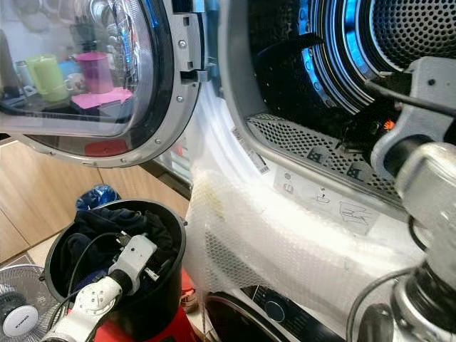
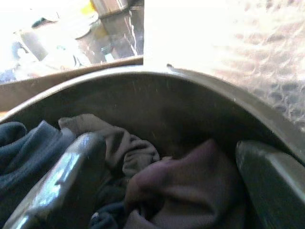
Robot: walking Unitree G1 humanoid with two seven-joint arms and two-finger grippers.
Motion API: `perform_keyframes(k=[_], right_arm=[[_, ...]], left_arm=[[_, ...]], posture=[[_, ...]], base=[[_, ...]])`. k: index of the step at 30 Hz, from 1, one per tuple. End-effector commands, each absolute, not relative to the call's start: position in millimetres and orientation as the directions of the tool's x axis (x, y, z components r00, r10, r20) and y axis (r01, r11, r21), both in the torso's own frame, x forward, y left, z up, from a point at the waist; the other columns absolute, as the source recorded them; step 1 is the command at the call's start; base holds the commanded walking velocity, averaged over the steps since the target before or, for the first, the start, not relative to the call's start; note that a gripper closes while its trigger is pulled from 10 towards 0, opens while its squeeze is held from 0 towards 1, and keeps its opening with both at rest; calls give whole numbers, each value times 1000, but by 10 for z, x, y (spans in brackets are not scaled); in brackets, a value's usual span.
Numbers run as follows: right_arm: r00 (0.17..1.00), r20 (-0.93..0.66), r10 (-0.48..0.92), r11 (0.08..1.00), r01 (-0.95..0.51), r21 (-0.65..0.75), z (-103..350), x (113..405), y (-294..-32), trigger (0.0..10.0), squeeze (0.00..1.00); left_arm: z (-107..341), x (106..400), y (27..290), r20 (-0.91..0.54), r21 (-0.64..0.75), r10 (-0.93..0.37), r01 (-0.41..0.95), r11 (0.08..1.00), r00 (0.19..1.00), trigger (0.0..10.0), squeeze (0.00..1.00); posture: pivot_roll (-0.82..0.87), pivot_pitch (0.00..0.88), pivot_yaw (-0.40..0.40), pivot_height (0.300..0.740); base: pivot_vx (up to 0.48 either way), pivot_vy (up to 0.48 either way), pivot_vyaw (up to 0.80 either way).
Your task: Clothes washing
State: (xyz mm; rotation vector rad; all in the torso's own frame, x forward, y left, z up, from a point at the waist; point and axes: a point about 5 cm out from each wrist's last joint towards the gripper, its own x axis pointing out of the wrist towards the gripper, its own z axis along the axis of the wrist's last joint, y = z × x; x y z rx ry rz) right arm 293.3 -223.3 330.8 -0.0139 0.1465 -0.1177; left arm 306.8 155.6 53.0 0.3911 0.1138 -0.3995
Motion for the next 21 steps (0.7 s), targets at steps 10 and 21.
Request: perform_keyframes(k=[10,21], right_arm=[[869,113,-481,876,473,92,3797,3239,-2558,10000,0],[948,313,63,969,-133,207,3975,2782,-1937,10000,0]], left_arm=[[526,3079,1514,-196,366,-360,409,836,912,10000,0],[497,3053,1507,-206,356,-366,418,836,907,10000,0]], posture=[[73,35,-12,740],[65,47,-8,740]], base=[[0,0,0],[0,0,0]])
